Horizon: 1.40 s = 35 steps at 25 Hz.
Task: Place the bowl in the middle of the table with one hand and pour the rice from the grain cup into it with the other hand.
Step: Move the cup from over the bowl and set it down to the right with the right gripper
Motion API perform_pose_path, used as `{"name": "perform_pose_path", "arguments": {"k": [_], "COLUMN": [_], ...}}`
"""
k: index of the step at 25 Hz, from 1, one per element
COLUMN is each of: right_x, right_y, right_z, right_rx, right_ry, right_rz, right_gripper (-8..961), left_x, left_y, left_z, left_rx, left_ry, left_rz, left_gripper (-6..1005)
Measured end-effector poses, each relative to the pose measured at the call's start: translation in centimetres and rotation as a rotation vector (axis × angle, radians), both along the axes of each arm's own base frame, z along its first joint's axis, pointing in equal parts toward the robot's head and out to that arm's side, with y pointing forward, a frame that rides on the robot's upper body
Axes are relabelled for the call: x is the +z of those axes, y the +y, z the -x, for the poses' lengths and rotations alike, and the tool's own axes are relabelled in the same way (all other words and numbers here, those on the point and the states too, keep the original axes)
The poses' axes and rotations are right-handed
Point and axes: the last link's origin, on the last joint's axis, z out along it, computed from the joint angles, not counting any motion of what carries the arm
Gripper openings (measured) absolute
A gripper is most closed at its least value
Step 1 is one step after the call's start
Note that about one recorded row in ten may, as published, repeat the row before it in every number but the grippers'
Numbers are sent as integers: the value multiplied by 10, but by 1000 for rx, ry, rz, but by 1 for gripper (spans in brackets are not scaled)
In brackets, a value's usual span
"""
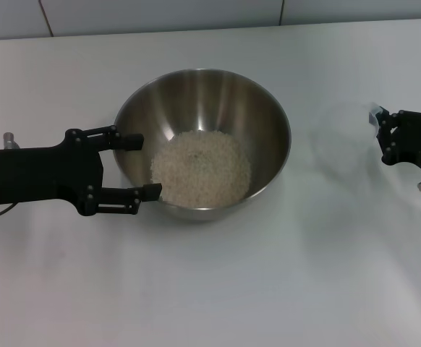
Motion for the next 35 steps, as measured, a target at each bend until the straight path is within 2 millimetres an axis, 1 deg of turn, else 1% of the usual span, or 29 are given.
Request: {"name": "perform_pose_path", "arguments": {"k": [7, 11, 20, 25, 30, 35], "right_x": [1, 7, 5, 4, 4, 2], "right_y": [1, 4, 8, 8, 8, 6], "right_z": [1, 0, -1, -2, -3, -3], "right_rx": [3, -16, -41, -48, -54, -54], "right_ry": [1, 31, 33, 35, 36, 34], "right_rz": [-1, -35, -29, -31, -30, -23], "right_gripper": [7, 7, 259, 457, 693, 726], "left_x": [0, 0, 1, 1, 1, 1], "left_y": [1, 2, 3, 4, 4, 4], "left_z": [-1, -2, -4, -4, -4, -4], "left_rx": [-4, -6, -13, -15, -15, -16], "left_ry": [0, 0, 2, 4, 9, 10], "left_rz": [0, 0, -1, -2, 0, -1], "left_gripper": [860, 860, 860, 860, 860, 860]}}
